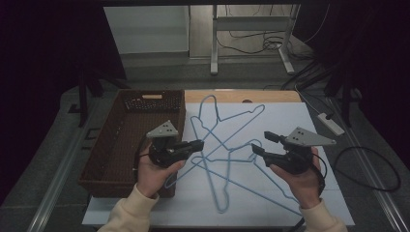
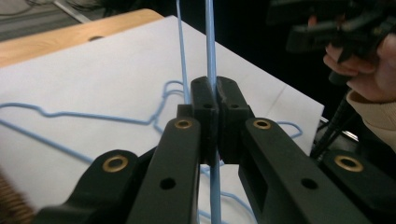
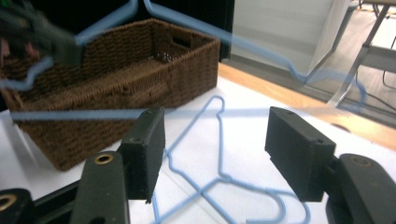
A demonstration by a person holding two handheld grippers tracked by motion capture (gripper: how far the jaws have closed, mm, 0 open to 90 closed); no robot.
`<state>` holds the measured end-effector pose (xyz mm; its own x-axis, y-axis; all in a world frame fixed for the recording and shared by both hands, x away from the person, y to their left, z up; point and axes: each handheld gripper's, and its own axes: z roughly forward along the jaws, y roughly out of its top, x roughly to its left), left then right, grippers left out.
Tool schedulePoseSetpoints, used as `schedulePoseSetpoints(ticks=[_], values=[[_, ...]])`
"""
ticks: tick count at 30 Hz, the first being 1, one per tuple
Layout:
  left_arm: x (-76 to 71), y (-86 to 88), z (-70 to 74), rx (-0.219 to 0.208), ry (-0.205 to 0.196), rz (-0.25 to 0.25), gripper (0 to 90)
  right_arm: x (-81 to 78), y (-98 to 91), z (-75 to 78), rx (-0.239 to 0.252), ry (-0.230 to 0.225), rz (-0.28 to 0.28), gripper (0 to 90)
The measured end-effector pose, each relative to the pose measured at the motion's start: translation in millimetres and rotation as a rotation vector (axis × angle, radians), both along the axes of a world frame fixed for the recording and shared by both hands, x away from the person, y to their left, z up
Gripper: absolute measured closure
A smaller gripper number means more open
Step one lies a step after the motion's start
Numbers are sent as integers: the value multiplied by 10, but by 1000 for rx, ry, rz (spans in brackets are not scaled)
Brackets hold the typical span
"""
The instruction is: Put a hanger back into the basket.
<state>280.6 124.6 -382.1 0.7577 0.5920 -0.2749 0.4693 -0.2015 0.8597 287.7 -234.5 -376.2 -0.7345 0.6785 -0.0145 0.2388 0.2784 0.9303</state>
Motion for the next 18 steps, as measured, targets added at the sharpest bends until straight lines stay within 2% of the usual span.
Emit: schedulePoseSetpoints(ticks=[6,8,10,18], values=[[32,237,31,-8,-15,40,875,18,-175,-269,-10,39,4,327],[37,285,35,-6,-19,49,875,21,-194,-301,-12,43,2,322],[42,345,41,-5,-24,58,875,25,-296,-438,-20,63,-14,312],[80,592,57,15,-49,87,875,29,-496,-602,-25,89,-55,307]])
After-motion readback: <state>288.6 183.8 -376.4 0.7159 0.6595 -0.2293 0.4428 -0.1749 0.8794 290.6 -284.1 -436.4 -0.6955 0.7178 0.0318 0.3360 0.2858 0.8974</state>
